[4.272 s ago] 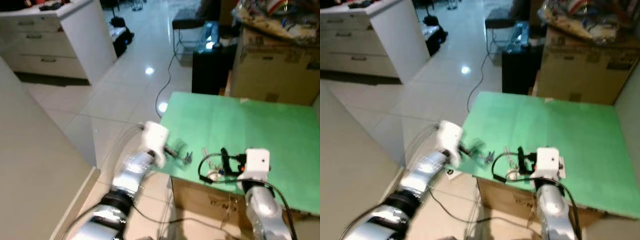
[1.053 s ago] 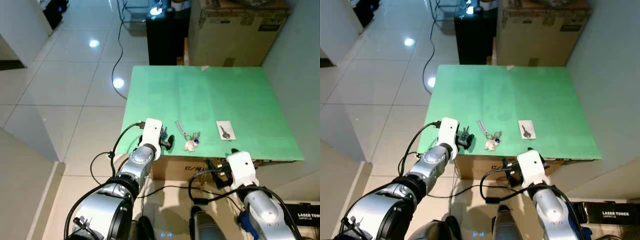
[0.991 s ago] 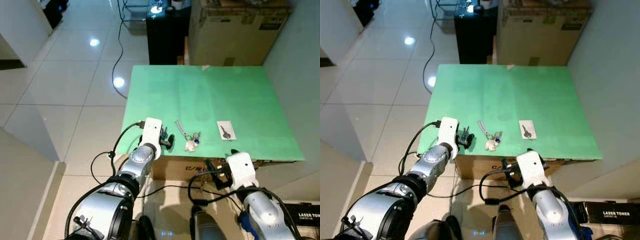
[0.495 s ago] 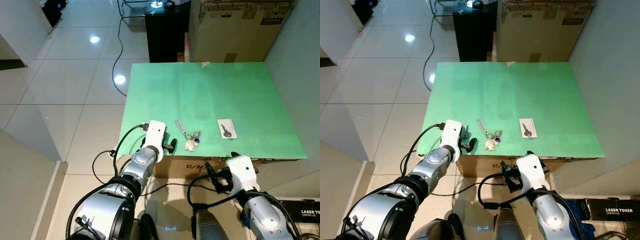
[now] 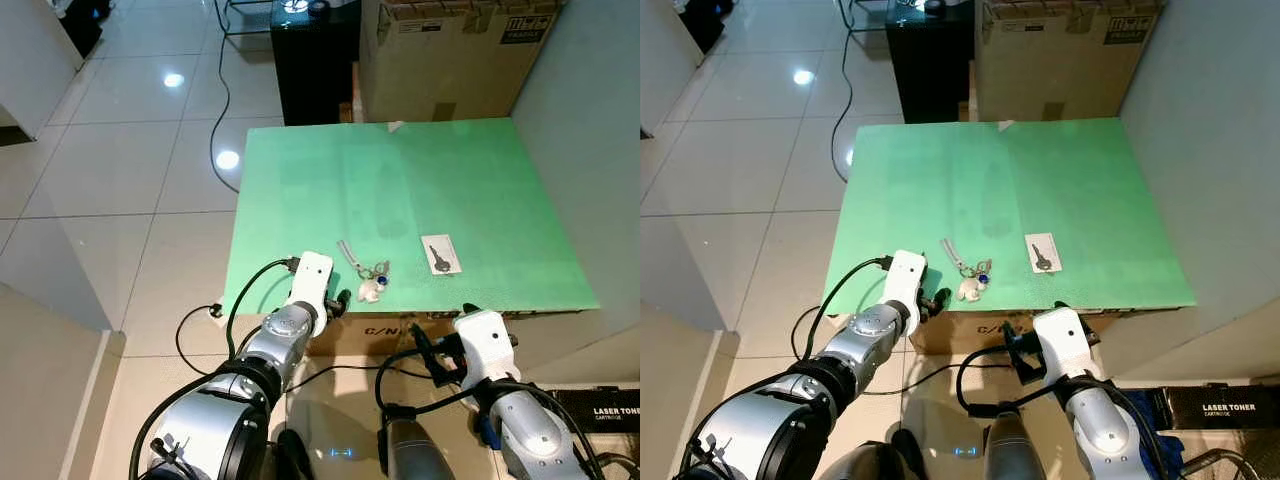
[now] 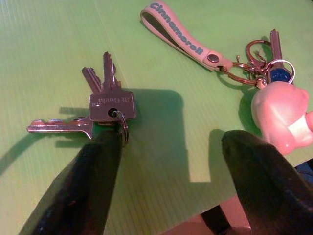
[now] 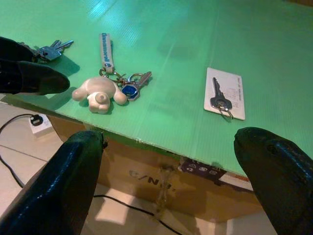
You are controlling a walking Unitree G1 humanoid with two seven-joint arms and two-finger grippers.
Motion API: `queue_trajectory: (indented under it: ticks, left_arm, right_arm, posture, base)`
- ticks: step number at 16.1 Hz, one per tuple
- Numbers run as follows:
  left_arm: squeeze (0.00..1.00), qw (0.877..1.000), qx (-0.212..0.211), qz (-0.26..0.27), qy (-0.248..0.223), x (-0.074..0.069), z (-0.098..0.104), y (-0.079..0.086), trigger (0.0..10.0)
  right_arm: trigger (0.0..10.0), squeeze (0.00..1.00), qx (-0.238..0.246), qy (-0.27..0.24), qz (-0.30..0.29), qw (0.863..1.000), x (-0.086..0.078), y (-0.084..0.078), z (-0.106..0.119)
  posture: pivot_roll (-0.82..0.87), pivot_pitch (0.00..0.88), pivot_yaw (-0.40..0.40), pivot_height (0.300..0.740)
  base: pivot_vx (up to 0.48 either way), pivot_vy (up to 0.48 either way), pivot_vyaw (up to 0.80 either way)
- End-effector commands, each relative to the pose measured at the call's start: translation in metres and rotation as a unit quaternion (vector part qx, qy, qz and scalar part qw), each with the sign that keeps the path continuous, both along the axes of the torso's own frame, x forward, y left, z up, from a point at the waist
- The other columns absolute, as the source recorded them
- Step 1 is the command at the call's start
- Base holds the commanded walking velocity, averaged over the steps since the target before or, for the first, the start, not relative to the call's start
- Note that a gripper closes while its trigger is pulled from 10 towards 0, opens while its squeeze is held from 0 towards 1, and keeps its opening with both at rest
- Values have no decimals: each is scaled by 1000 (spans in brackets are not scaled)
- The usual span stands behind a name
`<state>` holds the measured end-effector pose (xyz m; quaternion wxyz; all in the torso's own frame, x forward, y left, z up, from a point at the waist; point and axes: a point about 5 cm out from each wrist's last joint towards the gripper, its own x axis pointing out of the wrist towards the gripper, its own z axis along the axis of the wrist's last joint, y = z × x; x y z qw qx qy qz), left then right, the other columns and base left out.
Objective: Hang keys on a hook
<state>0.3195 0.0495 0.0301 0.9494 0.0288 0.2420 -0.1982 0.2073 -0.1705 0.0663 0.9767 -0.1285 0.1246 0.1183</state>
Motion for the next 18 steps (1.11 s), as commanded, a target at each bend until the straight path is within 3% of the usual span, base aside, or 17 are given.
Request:
queue_trajectory:
  ticks: [1,8,18]
  left_arm:
    - [0,1000,-2,-10,22,-10,-8,-11,0]
    - [0,999,-4,41,29,-6,-9,1,0]
    - [0,999,-22,33,28,-7,-6,-10,0]
  right_arm:
    - [10000,0,3,4,-1,1000,-1,0,0]
    - [10000,0,7,6,2,1000,0,2,0]
    - [10000,0,4,9,-3,1000,-1,1,-2]
  posture:
    - [-406,197,130,740]
    - [-401,202,128,740]
    - [-413,201,138,740]
  base:
    - [0,0,0]
    - [0,0,0]
    - [0,0,0]
